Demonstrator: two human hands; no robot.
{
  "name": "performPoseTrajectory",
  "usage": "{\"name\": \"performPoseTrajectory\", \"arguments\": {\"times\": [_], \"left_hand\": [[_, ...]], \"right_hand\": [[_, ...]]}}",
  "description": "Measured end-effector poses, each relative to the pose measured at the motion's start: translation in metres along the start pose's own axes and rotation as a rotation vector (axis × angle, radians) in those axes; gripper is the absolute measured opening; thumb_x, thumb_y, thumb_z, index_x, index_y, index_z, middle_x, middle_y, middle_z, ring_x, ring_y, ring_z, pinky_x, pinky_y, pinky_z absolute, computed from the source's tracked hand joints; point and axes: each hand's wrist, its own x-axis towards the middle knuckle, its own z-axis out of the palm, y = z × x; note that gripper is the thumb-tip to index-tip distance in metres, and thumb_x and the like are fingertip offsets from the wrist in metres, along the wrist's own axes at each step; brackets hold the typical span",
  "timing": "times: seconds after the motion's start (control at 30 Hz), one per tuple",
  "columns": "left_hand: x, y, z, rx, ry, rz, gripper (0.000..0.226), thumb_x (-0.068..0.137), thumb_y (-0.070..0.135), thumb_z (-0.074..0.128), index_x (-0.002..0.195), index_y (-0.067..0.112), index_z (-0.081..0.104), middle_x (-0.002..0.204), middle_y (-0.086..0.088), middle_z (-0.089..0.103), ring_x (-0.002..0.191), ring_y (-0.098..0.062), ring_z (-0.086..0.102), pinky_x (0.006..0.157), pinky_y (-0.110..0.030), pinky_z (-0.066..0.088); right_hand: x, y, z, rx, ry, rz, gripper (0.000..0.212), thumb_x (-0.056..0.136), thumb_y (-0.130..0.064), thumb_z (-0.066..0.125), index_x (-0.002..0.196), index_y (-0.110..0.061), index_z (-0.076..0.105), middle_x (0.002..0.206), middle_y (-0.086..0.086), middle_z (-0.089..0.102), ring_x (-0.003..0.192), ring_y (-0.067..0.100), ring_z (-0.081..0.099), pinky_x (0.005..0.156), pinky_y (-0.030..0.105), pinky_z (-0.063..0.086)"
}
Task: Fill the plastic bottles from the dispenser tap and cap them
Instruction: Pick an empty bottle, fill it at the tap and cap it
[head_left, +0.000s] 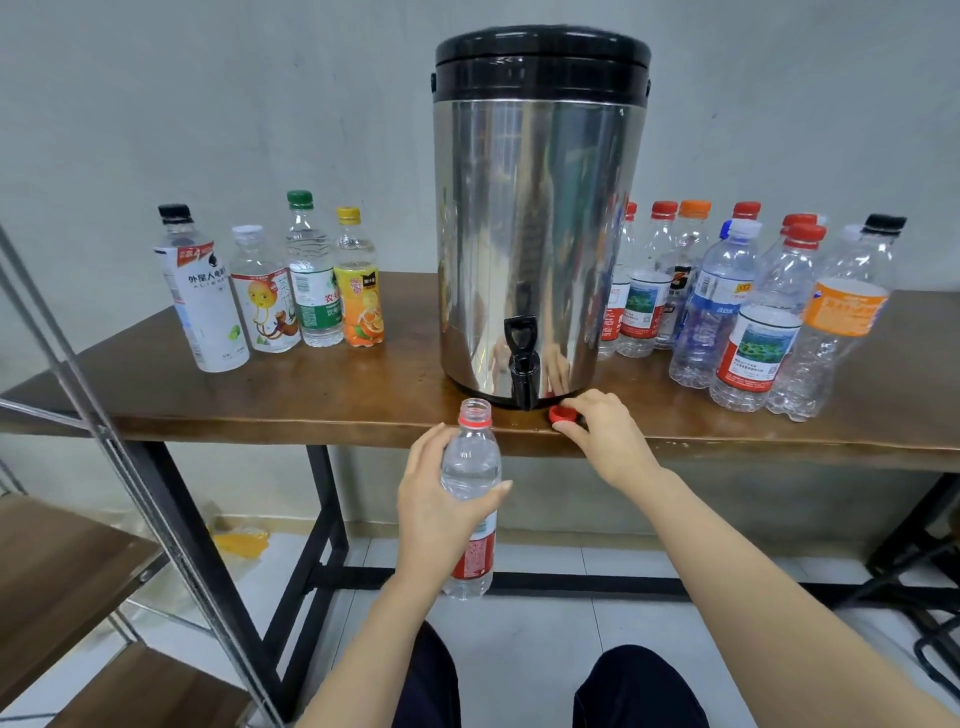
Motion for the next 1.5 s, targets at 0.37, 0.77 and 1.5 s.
{"name": "performPoseTrajectory", "arguments": {"times": [0.37, 0.77, 1.5], "left_hand": [[0.02, 0.004, -0.042, -0.088, 0.081, -0.016, 0.07, 0.064, 0.029, 0.091, 0.125, 0.034, 0.057, 0.12, 0.014, 0.063, 0.11, -0.006, 0.06, 0.095, -0.036, 0.054], [0.033, 0.005, -0.097, -0.069, 0.1, 0.016, 0.07, 0.063, 0.031, 0.091, 0.125, 0.036, 0.058, 0.118, 0.016, 0.063, 0.108, -0.002, 0.061, 0.092, -0.03, 0.055], [0.057, -0.003, -0.138, 0.012, 0.126, 0.018, 0.068, 0.062, 0.03, 0.092, 0.113, 0.052, 0.052, 0.11, 0.018, 0.062, 0.102, 0.008, 0.058, 0.077, -0.004, 0.046]], "right_hand": [[-0.01, -0.122, -0.086, 0.465, 0.131, -0.332, 0.033, 0.079, -0.017, 0.08, 0.11, -0.017, 0.066, 0.101, -0.004, 0.067, 0.087, 0.008, 0.064, 0.074, 0.017, 0.054], [0.043, -0.21, -0.077, -0.062, -0.393, -0.585, 0.038, 0.083, -0.025, 0.078, 0.118, -0.015, 0.069, 0.107, -0.004, 0.066, 0.097, 0.008, 0.06, 0.078, 0.011, 0.046], [0.073, -0.263, -0.037, -0.052, -0.431, -0.618, 0.05, 0.078, -0.059, 0.071, 0.085, -0.01, 0.07, 0.073, -0.001, 0.064, 0.066, 0.013, 0.055, 0.064, 0.03, 0.046]]}}
